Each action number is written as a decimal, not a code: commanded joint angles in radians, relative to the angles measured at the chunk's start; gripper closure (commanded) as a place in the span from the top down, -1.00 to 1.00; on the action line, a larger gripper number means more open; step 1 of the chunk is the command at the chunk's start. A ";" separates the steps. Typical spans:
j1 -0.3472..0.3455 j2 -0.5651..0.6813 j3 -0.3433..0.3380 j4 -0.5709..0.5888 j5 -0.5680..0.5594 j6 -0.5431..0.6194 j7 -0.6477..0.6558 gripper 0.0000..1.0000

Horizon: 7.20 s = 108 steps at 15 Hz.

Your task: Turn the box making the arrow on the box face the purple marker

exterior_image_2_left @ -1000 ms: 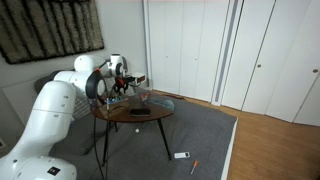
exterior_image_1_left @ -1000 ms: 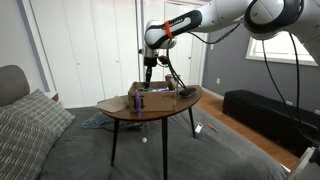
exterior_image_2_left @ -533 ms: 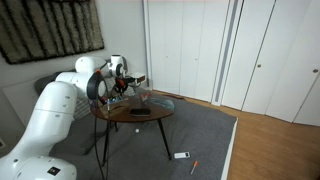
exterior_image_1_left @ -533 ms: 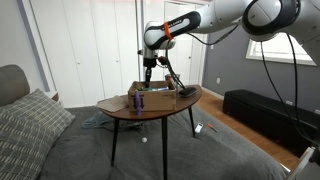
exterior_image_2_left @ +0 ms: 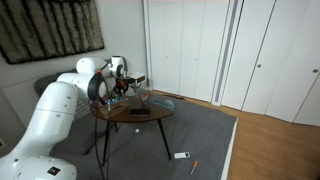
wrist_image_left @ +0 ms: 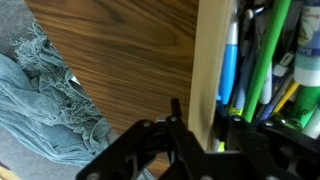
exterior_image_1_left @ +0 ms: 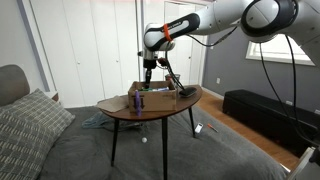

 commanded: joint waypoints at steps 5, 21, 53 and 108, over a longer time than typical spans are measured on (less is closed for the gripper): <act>-0.003 0.012 0.009 0.042 0.002 -0.055 -0.002 -0.97; -0.144 -0.026 0.058 0.095 0.247 -0.142 0.027 -0.96; -0.199 -0.459 0.006 -0.309 0.412 0.215 0.857 -0.96; 0.043 -0.583 -0.147 -0.818 0.008 0.431 1.904 -0.10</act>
